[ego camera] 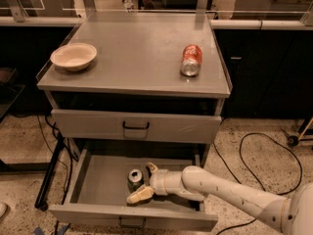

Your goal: Pick green can from middle drawer and place on counter

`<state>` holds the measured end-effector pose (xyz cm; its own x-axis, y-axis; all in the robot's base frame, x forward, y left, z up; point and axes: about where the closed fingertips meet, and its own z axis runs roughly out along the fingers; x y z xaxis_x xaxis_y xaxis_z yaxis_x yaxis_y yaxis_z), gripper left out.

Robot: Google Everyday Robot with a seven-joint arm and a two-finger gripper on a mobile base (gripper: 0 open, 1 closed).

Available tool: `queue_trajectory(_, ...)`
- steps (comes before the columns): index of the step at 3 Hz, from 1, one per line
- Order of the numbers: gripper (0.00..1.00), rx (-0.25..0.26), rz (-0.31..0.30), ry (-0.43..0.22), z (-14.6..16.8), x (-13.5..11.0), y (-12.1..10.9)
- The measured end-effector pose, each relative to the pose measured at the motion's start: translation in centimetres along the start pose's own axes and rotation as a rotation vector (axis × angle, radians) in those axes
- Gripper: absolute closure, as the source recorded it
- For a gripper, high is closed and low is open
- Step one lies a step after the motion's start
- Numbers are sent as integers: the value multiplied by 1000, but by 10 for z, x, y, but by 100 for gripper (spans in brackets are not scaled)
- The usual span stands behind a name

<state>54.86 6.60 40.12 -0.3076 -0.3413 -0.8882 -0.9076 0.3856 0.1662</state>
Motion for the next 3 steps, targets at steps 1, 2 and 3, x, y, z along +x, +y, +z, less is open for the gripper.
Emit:
queue_trajectory(1,22,0,0,0,0,0,0)
queue_trajectory(2,45,0,0,0,0,0,0)
queue_trajectory(3,70,0,0,0,0,0,0)
